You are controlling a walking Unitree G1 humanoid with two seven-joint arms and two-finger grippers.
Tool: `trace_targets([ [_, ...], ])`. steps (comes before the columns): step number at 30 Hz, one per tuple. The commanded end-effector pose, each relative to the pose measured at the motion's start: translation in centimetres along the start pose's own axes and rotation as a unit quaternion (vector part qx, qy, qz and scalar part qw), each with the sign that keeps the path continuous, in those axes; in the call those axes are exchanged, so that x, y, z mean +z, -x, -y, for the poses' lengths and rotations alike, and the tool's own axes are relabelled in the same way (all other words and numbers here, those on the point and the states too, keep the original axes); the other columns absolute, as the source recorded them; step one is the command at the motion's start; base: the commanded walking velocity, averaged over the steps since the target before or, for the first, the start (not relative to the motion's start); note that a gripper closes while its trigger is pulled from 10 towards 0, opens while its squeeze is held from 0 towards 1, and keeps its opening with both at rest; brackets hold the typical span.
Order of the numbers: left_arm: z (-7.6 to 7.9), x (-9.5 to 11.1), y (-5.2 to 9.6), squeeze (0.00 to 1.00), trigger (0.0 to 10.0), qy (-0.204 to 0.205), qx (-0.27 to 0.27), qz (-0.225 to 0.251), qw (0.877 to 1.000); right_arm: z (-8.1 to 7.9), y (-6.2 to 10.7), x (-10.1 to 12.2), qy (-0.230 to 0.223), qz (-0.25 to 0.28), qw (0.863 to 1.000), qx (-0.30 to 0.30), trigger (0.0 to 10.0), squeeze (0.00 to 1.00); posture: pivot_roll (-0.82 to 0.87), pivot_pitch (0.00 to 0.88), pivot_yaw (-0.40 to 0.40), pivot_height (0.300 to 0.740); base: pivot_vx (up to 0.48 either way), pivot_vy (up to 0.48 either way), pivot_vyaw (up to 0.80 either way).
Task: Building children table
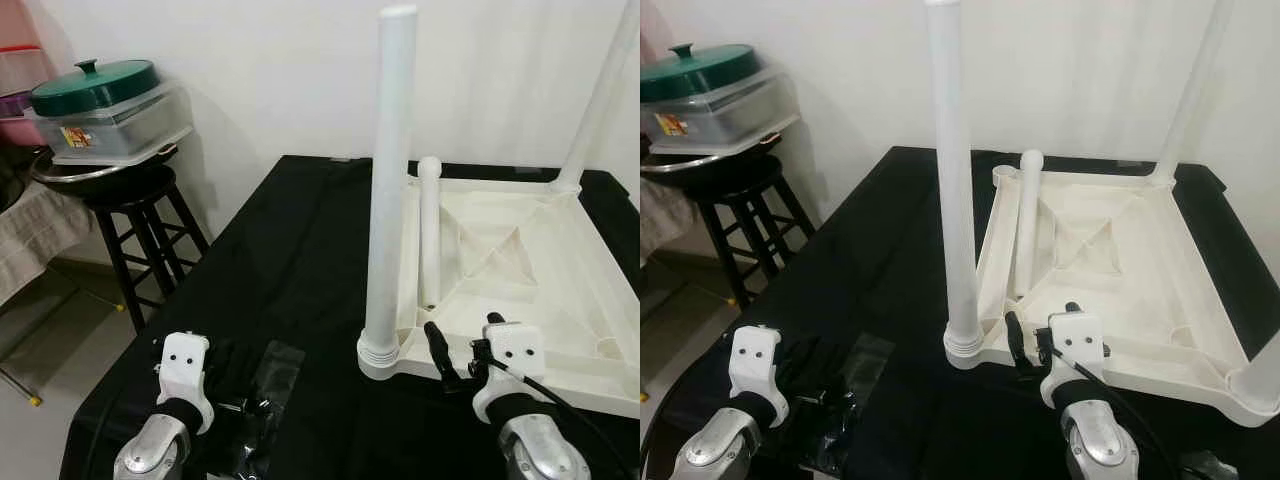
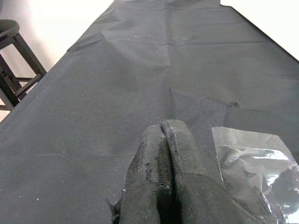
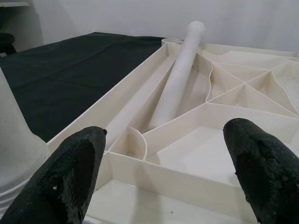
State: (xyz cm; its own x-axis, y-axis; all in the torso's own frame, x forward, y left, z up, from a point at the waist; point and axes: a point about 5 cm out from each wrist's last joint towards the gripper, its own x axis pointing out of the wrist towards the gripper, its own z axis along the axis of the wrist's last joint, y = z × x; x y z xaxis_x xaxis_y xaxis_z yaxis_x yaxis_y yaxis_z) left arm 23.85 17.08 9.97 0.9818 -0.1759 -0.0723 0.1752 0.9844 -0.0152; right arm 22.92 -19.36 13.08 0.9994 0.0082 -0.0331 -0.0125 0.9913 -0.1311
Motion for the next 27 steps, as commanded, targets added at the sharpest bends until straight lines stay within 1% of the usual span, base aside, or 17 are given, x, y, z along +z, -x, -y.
trace_targets([
  [1,-0.18,-0.10,0.00,0.00,10.0,-0.002,0.006,-0.001,1.000,-0.10,-0.21,0.01,0.001,0.004,1.000,0.003,10.0,0.00,-0.09,0.000,0.045,0.740,0.000,0.000,0.00],
  [6,-0.13,-0.13,-0.03,0.00,10.0,-0.002,0.006,-0.001,1.000,-0.01,-0.34,-0.13,0.002,0.001,1.000,-0.001,10.0,0.00,-0.09,0.000,0.045,0.740,0.000,0.000,0.00],
  [12,-0.09,-0.15,-0.03,0.00,10.0,-0.003,0.005,-0.002,1.000,0.10,-0.34,-0.25,-0.007,-0.002,1.000,-0.005,10.0,0.00,-0.09,0.000,0.049,0.740,0.000,0.000,0.00],
  [26,0.08,-0.12,-0.10,0.00,10.0,-0.019,-0.006,-0.004,1.000,-0.04,-0.32,-0.41,-0.009,-0.003,1.000,-0.001,10.0,0.00,-0.10,0.000,0.053,0.740,0.000,0.000,0.00],
  [27,0.16,-0.10,-0.13,0.00,10.0,-0.028,-0.010,-0.004,1.000,-0.09,-0.30,-0.46,-0.009,-0.004,1.000,0.000,10.0,0.00,-0.10,0.000,0.054,0.740,0.000,0.000,0.00],
])
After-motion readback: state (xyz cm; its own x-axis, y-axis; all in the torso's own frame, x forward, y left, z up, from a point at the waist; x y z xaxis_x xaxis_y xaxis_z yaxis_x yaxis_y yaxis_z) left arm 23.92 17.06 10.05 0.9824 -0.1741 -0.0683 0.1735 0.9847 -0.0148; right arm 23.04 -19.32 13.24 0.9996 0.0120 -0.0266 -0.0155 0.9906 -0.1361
